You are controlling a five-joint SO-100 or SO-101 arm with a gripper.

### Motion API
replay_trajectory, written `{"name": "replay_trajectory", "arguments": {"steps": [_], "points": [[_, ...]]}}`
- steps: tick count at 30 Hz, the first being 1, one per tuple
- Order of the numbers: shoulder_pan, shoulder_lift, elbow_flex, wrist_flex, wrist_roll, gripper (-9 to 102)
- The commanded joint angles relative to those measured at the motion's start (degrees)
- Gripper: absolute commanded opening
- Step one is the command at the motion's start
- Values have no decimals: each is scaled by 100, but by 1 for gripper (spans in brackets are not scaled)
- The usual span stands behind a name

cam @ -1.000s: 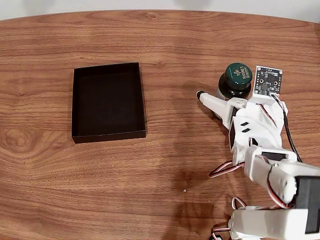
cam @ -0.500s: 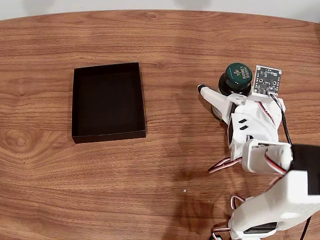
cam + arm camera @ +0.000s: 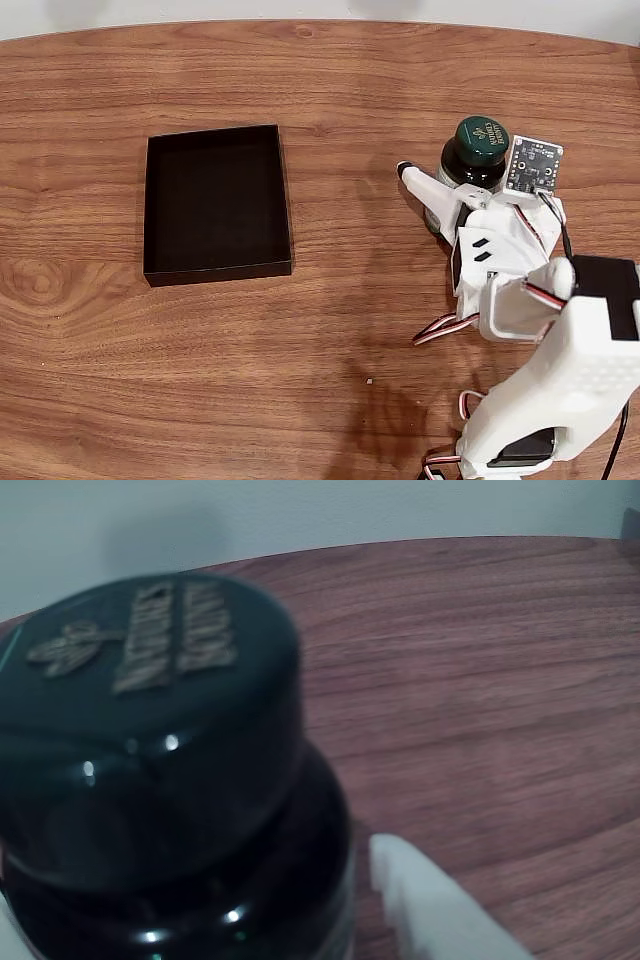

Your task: Pick up the pill bottle and place it in the black box.

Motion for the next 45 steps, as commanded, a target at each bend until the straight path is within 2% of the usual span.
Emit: {"name": "replay_trajectory", "arguments": {"steps": [1,38,45], "points": [[-53,26,-264,-237,-35,45],[-9,369,501,-308,-79,36],[-9,369,492,-316,-105,21]]}}
